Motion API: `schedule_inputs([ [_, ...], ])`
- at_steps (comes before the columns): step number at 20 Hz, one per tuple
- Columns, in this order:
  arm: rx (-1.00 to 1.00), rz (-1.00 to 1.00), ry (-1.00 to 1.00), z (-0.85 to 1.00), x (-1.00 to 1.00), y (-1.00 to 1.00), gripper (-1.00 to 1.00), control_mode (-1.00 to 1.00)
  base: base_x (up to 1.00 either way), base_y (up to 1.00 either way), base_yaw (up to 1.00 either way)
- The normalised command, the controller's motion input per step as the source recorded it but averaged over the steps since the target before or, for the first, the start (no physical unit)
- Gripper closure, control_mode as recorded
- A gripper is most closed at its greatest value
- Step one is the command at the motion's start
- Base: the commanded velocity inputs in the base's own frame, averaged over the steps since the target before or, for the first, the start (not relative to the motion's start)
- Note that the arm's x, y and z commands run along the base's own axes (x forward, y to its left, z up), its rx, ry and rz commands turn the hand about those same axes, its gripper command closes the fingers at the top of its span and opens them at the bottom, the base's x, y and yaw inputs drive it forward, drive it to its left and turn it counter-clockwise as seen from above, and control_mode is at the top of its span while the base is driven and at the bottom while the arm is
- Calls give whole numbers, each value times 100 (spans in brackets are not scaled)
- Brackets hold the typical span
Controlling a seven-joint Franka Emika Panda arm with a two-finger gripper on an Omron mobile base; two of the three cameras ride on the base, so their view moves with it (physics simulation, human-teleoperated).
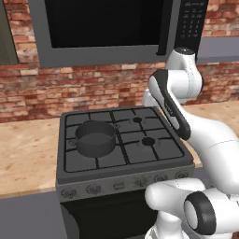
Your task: Turn on the burner for the pot on the stove. Wait thirty seconds for the pot to heat up. Then add the lemon wedge to the pot.
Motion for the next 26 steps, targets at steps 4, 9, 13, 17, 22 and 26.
schedule_inputs([
  [4,-1,0,-1,0,-28,1,-100,-100,0,0,0],
  [9,-13,2,-2,-4,-73,42,-100,-100,0,0,0],
  [13,-15,1,0,-2,-79,68,-100,-100,0,0,0],
  [17,-12,0,0,0,-73,75,-100,-100,0,0,0],
  [22,-8,0,-1,-1,-63,75,-100,-100,0,0,0],
  [26,-1,0,-2,-14,-58,74,-100,-100,0,0,0],
])
